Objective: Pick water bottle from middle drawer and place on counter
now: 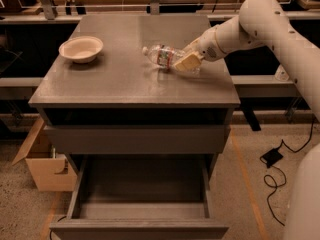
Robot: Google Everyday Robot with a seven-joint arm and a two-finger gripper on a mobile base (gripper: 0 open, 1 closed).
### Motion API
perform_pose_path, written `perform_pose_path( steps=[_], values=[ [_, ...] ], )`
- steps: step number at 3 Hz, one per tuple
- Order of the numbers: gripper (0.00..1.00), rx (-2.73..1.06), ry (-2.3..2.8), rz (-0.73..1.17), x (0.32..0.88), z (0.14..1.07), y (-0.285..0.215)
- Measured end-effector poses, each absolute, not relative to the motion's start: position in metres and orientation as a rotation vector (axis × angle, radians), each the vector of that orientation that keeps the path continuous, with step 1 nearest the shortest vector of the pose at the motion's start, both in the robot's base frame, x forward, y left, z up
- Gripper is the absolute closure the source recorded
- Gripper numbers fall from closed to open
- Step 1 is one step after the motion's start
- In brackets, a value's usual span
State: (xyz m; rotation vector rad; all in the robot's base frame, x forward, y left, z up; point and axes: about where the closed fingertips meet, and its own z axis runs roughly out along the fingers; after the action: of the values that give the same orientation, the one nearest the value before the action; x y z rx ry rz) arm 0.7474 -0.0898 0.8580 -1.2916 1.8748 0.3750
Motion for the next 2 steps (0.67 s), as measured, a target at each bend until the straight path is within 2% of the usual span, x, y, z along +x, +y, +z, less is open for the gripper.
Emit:
perform_pose_path(
  steps=[2],
  values=[
    [0.04, -1.296, 1.875, 0.381, 0.7476, 0.8555, -0.0869]
  ],
)
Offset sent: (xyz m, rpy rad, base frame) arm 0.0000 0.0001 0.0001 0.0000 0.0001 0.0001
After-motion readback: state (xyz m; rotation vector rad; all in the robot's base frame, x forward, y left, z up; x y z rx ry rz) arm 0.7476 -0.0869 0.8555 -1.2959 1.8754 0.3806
